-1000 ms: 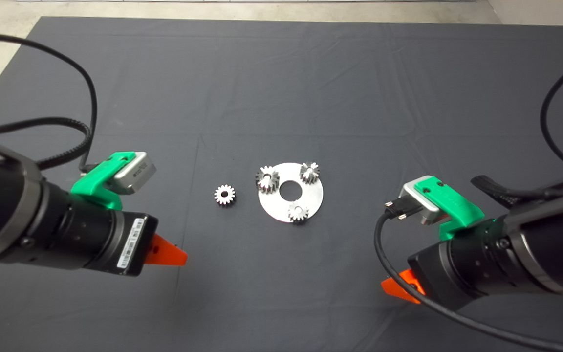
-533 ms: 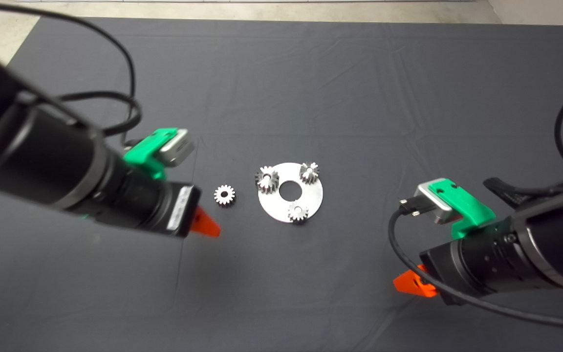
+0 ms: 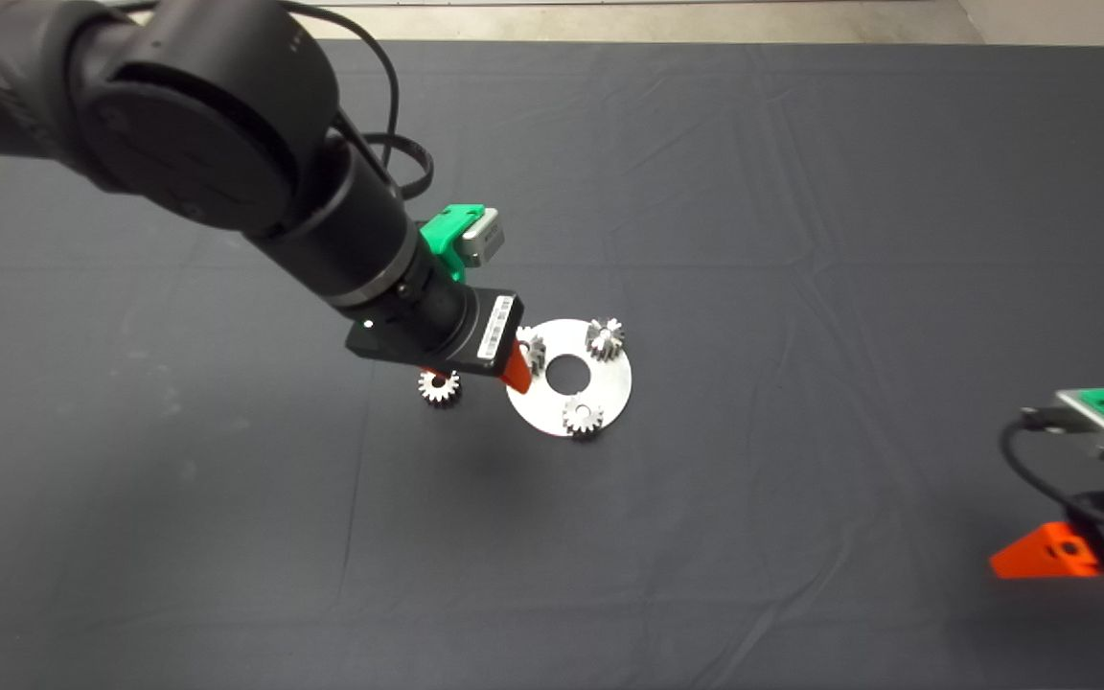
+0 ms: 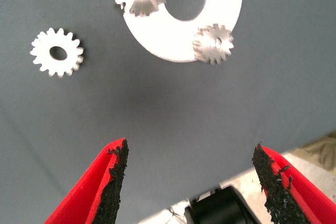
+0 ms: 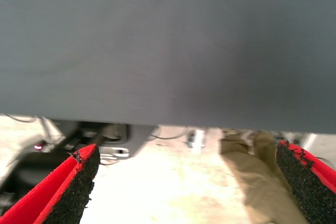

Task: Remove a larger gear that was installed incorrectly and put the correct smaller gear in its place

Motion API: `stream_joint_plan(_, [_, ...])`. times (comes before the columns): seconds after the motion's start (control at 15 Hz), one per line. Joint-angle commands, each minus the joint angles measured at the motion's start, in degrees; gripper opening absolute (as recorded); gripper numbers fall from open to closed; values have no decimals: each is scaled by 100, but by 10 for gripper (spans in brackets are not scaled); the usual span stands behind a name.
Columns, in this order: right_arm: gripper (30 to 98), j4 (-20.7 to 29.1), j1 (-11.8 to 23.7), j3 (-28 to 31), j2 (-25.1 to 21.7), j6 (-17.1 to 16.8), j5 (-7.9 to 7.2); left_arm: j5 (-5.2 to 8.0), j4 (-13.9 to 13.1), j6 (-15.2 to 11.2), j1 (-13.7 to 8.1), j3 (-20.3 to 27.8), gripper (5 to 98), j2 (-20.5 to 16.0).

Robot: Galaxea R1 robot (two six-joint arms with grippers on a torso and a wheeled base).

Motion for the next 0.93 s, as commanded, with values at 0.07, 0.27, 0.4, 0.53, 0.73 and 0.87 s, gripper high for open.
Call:
stream_joint_plan(0.07, [886,70,-51,6,-1210,-1436,-233,168,722,-365,677,-33,596,202])
stream_joint_plan(0.27, [886,70,-51,24,-1271,-1471,-225,273,995,-357,893,-403,596,281])
stream_joint_plan(0.4, [886,70,-51,50,-1321,-1533,-219,601,1013,-348,900,-541,596,298])
stream_joint_plan(0.53, [886,79,-51,74,-1394,-1542,-137,861,956,-187,900,-955,596,358])
stream_joint_plan(0.73, [886,79,-68,68,-1517,-1603,-137,954,-37,825,900,-1819,596,559])
stream_joint_plan(0.87, [886,79,-77,68,-1596,-1585,-137,968,-112,1009,900,-2296,596,827])
